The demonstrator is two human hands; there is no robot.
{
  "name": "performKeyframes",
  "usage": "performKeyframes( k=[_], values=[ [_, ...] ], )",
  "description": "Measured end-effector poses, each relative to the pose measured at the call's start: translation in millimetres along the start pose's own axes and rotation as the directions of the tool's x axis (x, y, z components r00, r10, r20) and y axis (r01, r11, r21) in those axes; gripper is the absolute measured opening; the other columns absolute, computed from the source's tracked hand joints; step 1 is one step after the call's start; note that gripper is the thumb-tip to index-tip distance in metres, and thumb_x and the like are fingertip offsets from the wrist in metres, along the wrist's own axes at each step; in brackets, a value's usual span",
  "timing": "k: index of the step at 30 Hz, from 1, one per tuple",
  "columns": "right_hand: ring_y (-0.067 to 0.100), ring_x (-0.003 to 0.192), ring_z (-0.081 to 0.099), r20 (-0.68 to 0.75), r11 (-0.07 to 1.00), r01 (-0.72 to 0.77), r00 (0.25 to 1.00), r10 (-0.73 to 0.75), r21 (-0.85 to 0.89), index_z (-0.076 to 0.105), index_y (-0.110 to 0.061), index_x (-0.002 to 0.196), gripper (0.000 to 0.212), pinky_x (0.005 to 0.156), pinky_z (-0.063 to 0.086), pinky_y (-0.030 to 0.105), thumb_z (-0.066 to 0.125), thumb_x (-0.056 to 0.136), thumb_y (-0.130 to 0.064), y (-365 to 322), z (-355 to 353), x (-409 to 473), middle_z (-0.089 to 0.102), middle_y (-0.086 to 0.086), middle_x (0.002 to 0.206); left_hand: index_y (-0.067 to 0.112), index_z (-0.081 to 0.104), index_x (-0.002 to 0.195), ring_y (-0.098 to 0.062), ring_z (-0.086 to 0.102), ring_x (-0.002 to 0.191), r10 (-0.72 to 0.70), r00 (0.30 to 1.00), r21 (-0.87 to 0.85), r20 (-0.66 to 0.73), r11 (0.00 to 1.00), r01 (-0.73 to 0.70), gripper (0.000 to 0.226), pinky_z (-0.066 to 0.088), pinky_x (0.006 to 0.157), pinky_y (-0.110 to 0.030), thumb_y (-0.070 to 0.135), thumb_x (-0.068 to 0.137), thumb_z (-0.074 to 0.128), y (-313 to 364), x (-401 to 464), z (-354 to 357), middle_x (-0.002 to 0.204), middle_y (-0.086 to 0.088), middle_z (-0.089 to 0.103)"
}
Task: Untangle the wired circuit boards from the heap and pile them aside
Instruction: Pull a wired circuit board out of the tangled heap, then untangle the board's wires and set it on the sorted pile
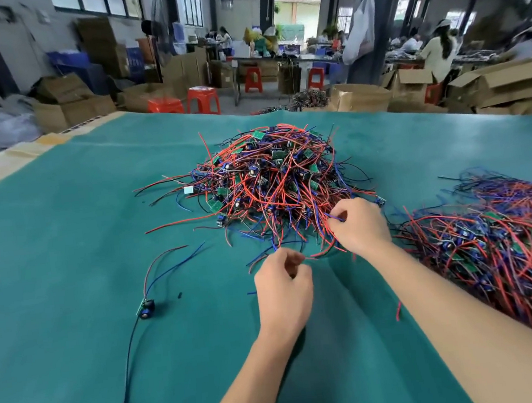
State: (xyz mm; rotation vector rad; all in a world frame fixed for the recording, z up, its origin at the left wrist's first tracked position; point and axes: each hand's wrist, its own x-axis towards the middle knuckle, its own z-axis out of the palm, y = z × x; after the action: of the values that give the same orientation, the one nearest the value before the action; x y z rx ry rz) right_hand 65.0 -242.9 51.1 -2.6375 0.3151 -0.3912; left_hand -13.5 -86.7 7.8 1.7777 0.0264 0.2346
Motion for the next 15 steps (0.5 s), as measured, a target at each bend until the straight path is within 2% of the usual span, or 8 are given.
performKeyframes(
  k=[2, 4, 6, 8, 9, 10, 13, 15],
  values=[
    [0.036, 0.110, 0.059, -0.154, 0.997, 0.042, 0.987, -0.051, -0.058, 0.076, -0.023, 0.103, 0.019, 0.090, 0.048, 0.038, 0.066, 0.088, -0.016, -20.5, -5.7, -10.3, 0.066, 0.010, 0.112, 0.021, 0.065, 0.082, -0.019, 0.067, 0.072, 0.028, 0.999, 0.053, 0.029, 0.998, -0.030, 0.015, 0.056, 0.075, -0.042, 0.015, 0.076, 0.052, 1.0, -2.0, 0.5, 0.078, 0.003, 0.068],
    [0.034, 0.105, 0.055, -0.275, 0.947, 0.316, 0.906, -0.321, -0.061, 0.074, -0.023, 0.108, 0.027, 0.091, 0.049, 0.040, 0.068, 0.082, -0.016, -61.4, -5.9, -39.6, 0.065, 0.007, 0.108, 0.017, 0.066, 0.081, -0.013, 0.061, 0.070, 0.075, 0.994, 0.125, 0.073, 0.989, -0.084, 0.014, 0.051, 0.069, -0.033, 0.016, 0.075, 0.054, 0.3, -5.4, 2.8, 0.076, 0.004, 0.067],
    [0.030, 0.109, 0.054, 0.061, 0.770, 0.625, 0.770, -0.635, 0.130, 0.071, -0.027, 0.121, 0.041, 0.097, 0.049, 0.040, 0.073, 0.080, -0.019, -116.2, 7.3, -78.7, 0.062, 0.007, 0.114, 0.008, 0.071, 0.089, -0.020, 0.064, 0.080, 0.046, 0.993, 0.143, 0.106, 0.988, -0.061, 0.018, 0.050, 0.072, -0.031, 0.013, 0.078, 0.058, 0.4, -7.7, 4.2, 0.086, -0.007, 0.071],
    [0.026, 0.125, 0.050, 0.514, 0.698, 0.648, 0.505, -0.693, 0.304, 0.063, -0.030, 0.136, 0.057, 0.109, 0.043, 0.036, 0.076, 0.082, -0.018, -164.1, 34.9, -117.8, 0.054, 0.010, 0.132, 0.008, 0.072, 0.087, -0.024, 0.066, 0.088, 0.063, 0.995, 0.193, 0.074, 0.978, -0.076, 0.016, 0.048, 0.079, -0.030, 0.011, 0.076, 0.061, 0.4, -3.1, 4.3, 0.090, -0.009, 0.072],
    [0.028, 0.128, 0.049, 0.597, 0.662, 0.694, 0.414, -0.687, 0.281, 0.064, -0.029, 0.135, 0.054, 0.109, 0.043, 0.037, 0.075, 0.084, -0.015, -180.5, 48.9, -132.4, 0.052, 0.011, 0.135, 0.009, 0.072, 0.084, -0.024, 0.065, 0.087, 0.085, 0.994, 0.204, 0.065, 0.974, -0.097, 0.013, 0.046, 0.080, -0.029, 0.008, 0.076, 0.063, -0.1, -1.4, 3.5, 0.088, -0.007, 0.072],
    [0.031, 0.125, 0.052, 0.604, 0.632, 0.737, 0.397, -0.691, 0.239, 0.069, -0.026, 0.127, 0.045, 0.104, 0.047, 0.037, 0.072, 0.085, -0.010, -190.8, 58.3, -141.2, 0.056, 0.010, 0.130, 0.010, 0.072, 0.082, -0.023, 0.064, 0.085, 0.102, 0.993, 0.197, 0.063, 0.974, -0.113, 0.012, 0.045, 0.079, -0.028, 0.006, 0.076, 0.063, 0.4, -0.8, 1.9, 0.085, -0.006, 0.071],
    [0.037, 0.096, 0.064, 0.522, 0.680, 0.708, 0.513, -0.682, 0.193, 0.076, -0.013, 0.095, 0.030, 0.073, 0.049, 0.033, 0.063, 0.082, 0.011, -189.6, 59.4, -142.0, 0.066, 0.013, 0.107, 0.011, 0.071, 0.078, -0.024, 0.065, 0.075, 0.096, 0.992, 0.141, 0.079, 0.984, -0.106, 0.019, 0.050, 0.074, -0.031, 0.016, 0.070, 0.055, 2.7, -0.9, 0.5, 0.076, -0.005, 0.070],
    [0.036, 0.094, 0.065, 0.463, 0.678, 0.706, 0.541, -0.702, 0.203, 0.076, -0.011, 0.089, 0.031, 0.075, 0.053, 0.037, 0.060, 0.081, 0.013, -174.9, 38.9, -139.0, 0.069, 0.013, 0.104, 0.011, 0.071, 0.077, -0.022, 0.064, 0.074, 0.080, 0.995, 0.152, 0.060, 0.984, -0.088, 0.017, 0.049, 0.072, -0.027, 0.016, 0.070, 0.056, 2.3, 0.0, 3.7, 0.077, -0.005, 0.071]
  ],
)
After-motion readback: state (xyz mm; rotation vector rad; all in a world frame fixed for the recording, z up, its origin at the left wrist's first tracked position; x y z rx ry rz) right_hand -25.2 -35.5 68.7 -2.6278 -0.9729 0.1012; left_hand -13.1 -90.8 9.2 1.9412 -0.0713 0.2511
